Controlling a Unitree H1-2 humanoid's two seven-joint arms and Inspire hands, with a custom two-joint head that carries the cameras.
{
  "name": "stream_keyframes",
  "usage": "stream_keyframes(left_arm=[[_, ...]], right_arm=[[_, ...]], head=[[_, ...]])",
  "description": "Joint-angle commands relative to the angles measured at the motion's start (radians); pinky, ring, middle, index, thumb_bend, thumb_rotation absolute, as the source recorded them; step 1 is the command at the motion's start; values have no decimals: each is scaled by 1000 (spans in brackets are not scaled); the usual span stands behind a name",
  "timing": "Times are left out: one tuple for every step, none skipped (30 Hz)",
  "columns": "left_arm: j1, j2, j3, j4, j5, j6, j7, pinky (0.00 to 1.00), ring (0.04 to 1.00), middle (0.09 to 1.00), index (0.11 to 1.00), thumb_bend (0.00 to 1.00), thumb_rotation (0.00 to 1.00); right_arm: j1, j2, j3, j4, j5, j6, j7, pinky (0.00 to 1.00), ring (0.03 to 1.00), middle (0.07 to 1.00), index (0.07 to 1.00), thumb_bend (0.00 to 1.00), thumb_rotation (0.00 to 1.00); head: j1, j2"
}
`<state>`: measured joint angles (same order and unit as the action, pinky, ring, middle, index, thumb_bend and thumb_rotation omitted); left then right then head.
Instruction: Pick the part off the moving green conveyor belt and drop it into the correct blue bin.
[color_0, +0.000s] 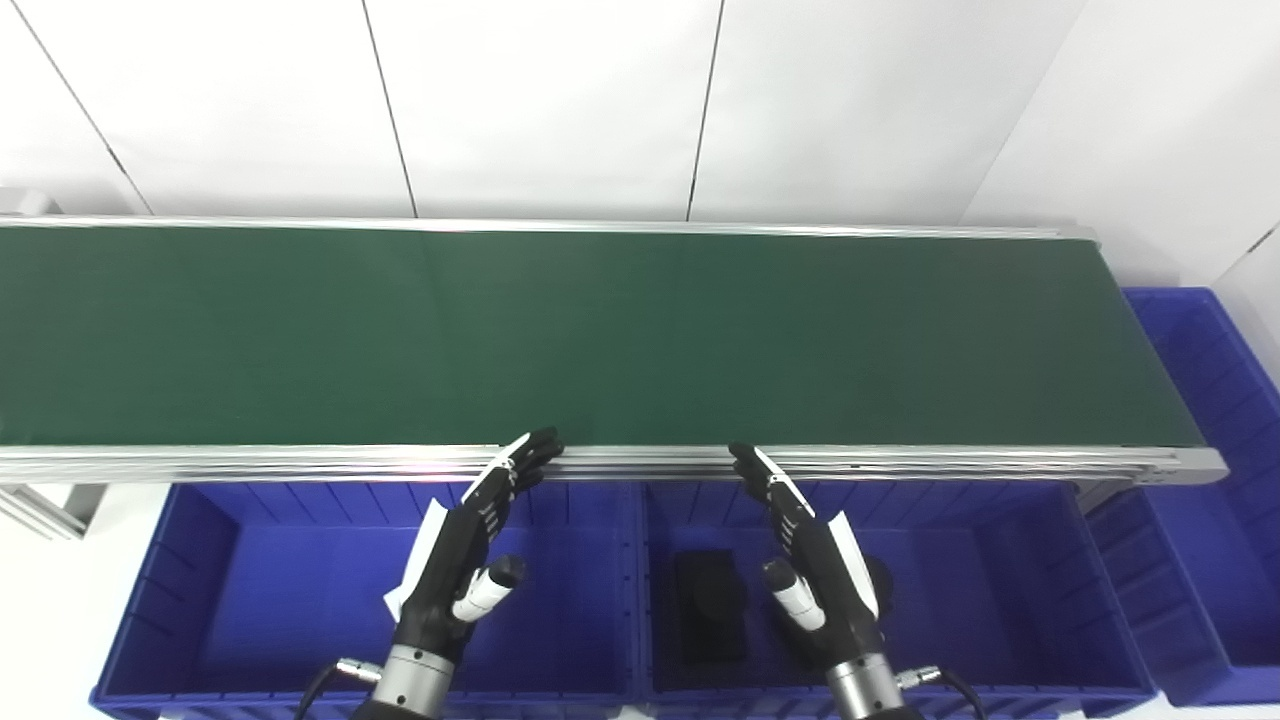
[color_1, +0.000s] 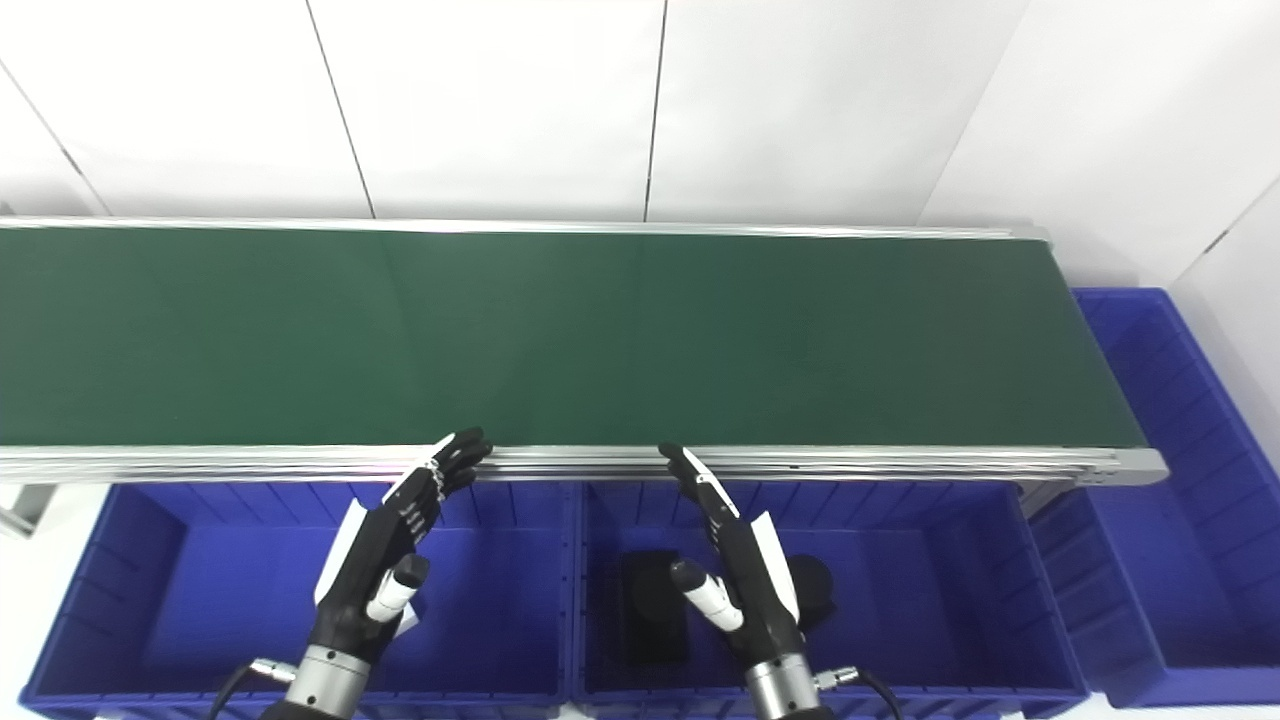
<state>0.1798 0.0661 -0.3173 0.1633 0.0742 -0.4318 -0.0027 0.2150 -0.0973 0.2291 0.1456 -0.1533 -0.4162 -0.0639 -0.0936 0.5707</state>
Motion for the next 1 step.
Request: stream_keyframes(left_arm=[[-13, 11, -15, -17, 10, -38, 22, 858, 875, 853, 841, 1000, 947]], right_arm=[[-11, -5, 12, -15, -5, -54, -26, 899, 918, 930, 902, 940, 978]], head=[[0, 1]])
